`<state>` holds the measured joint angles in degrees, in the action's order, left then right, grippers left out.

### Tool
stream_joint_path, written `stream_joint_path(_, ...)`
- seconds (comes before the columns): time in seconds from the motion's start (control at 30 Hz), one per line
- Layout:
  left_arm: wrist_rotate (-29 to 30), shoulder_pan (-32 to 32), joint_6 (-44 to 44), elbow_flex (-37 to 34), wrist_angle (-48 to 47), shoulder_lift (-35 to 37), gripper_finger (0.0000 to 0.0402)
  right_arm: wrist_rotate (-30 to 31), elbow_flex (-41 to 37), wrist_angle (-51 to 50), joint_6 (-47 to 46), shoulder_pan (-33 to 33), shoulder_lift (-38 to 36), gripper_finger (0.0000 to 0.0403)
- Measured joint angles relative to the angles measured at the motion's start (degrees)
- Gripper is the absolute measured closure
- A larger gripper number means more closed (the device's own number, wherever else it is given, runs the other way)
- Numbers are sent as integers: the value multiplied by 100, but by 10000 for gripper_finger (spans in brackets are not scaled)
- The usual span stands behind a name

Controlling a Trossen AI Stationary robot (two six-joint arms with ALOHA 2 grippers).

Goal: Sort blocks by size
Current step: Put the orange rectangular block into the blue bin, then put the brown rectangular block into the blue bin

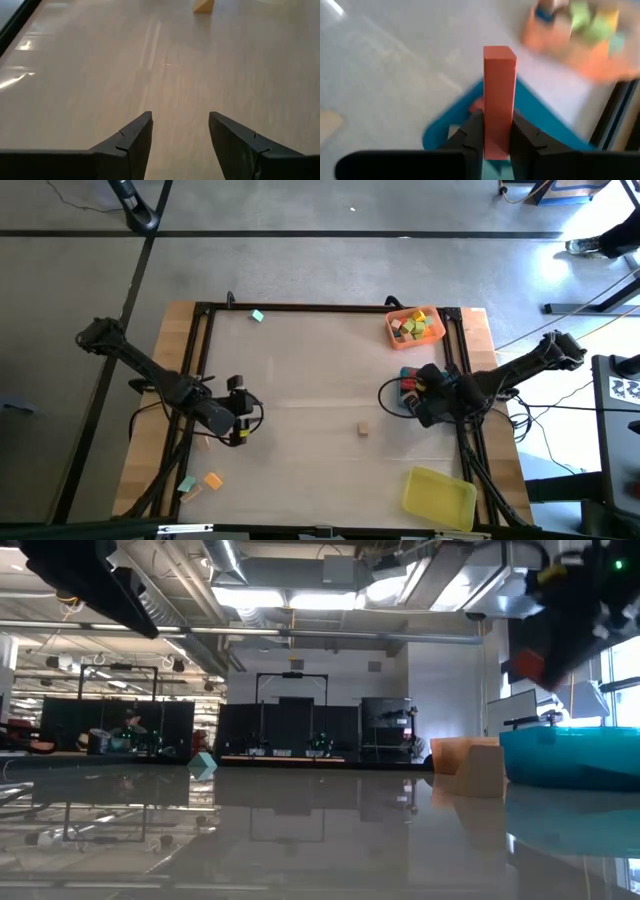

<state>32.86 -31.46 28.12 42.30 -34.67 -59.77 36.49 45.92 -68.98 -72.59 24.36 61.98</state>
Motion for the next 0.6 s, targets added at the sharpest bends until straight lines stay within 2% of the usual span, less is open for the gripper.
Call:
stream_joint_path(0.1,-2,44,-107,0,17,0,219,-432,-332,210,-136,-173,6,340)
stream_joint_path(0.3,-2,46,-618,27,164,-45,219,-667,-687,444,-127,-426,2,326)
stream_joint_path(0.47,-233,-67,-675,500,-156,-489,219,-827,-724,463,-66,-491,2,260)
stream_joint_path(0.6,-906,-314,135,964,-1207,-1032,219,-859,-723,465,-66,-491,2,195)
